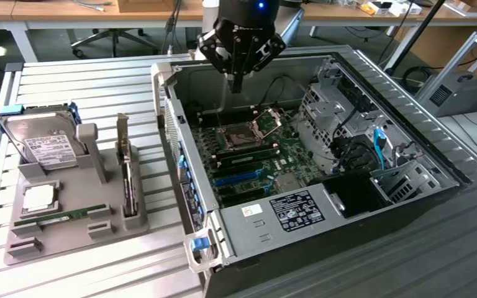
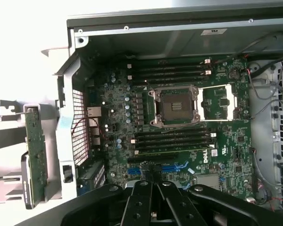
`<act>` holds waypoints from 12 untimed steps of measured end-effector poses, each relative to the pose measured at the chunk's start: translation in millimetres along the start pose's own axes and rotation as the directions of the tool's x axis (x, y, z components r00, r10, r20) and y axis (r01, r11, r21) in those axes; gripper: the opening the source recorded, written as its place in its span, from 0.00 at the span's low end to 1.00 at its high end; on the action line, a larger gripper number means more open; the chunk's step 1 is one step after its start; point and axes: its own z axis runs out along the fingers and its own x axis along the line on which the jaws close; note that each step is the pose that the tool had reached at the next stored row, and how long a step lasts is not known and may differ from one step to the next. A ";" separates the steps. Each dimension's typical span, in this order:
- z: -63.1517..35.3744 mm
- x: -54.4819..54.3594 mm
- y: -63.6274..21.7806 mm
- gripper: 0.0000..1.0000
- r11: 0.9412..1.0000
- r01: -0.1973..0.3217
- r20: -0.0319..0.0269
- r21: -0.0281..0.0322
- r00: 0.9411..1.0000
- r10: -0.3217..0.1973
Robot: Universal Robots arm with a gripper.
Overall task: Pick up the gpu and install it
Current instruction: 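Reach for the gpu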
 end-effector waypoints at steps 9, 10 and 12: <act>-0.3 29.6 -2.2 0.11 1.000 0.000 0.000 0.000 1.000 0.000; -0.4 31.8 -2.4 0.11 1.000 0.000 0.000 0.000 1.000 0.000; -0.4 37.3 -2.8 0.11 1.000 0.000 0.000 0.000 1.000 0.000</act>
